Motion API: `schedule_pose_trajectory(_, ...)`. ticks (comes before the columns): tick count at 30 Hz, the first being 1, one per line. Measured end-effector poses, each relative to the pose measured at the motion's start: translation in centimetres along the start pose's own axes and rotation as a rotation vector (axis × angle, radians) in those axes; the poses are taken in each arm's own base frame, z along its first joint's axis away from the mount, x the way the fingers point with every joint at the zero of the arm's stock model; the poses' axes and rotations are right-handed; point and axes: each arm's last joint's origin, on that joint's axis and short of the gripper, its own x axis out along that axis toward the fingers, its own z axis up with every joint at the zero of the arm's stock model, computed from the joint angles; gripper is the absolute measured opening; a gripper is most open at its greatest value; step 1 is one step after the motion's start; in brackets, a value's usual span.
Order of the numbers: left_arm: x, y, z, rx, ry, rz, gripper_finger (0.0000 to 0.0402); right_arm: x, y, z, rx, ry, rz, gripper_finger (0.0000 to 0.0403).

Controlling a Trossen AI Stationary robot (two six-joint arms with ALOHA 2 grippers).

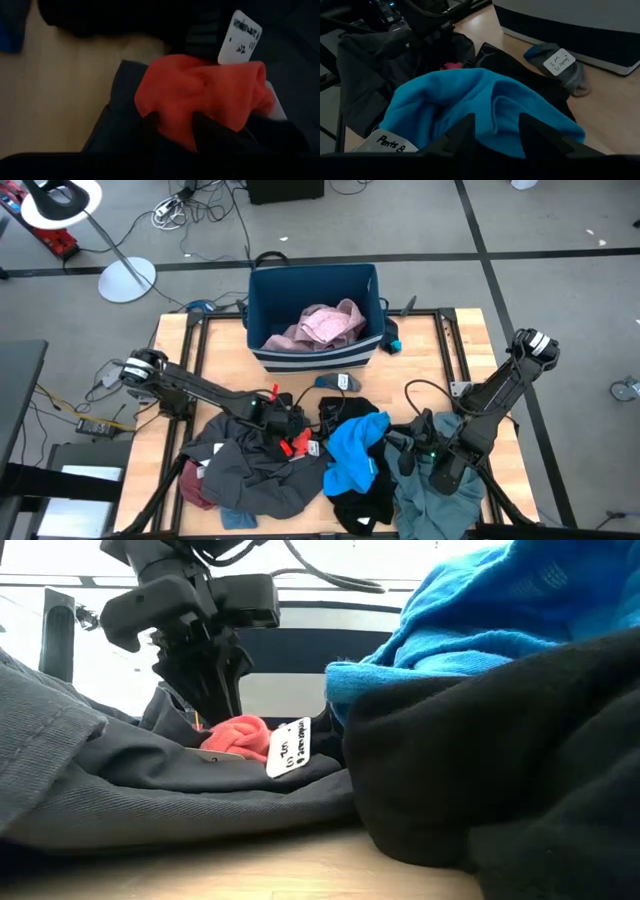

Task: Sort clothes
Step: Put the orange sock into the laundry organizer

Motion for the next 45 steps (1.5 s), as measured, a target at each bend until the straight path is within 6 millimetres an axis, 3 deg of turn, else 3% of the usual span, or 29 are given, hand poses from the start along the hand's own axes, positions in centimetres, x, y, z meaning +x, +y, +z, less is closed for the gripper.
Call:
schedule_pose_trajectory(4, 0.7, -0.1, 0.1, -0.001, -0.01, -0.002, 0.011, 0.0, 0.0, 0.0, -0.006, 0.0, 0.0, 0.0153)
schedule_pose_trajectory(9, 1.0, -0.2, 0.1, -0.006, -0.003, 0.003, 0.0015, 0.0, 0.0, 0.0, -0.006, 0.0, 0.0, 0.0153)
schedule_pose_trajectory(16, -0.9, -0.2, 1.8, -0.011, 0.013, 0.041, 0.0003, 0.0, 0.0, 0.0, -0.006, 0.0, 0.0, 0.0153)
schedule_pose_trajectory(22, -5.2, -0.4, 5.2, 0.012, 0.022, 0.066, 0.0001, 0.0, 0.0, 0.0, -0.012, 0.001, 0.001, 0.0153)
schedule_pose_trajectory(32, -15.1, 1.1, 10.7, 0.104, -0.147, 0.239, 0.0, 0.0, 0.0, 0.0, -0.023, 0.001, 0.001, 0.0153)
schedule_pose_trajectory(39, -20.5, 5.1, 13.2, 0.083, -0.288, 0.416, 0.0, 0.0, 0.0, 0.0, -0.029, 0.001, 0.001, 0.0153)
schedule_pose_trajectory(45, -22.8, 11.4, 13.8, -0.053, -0.323, 0.533, 0.0, 0.0, 0.0, 0.0, -0.032, 0.001, 0.001, 0.0153)
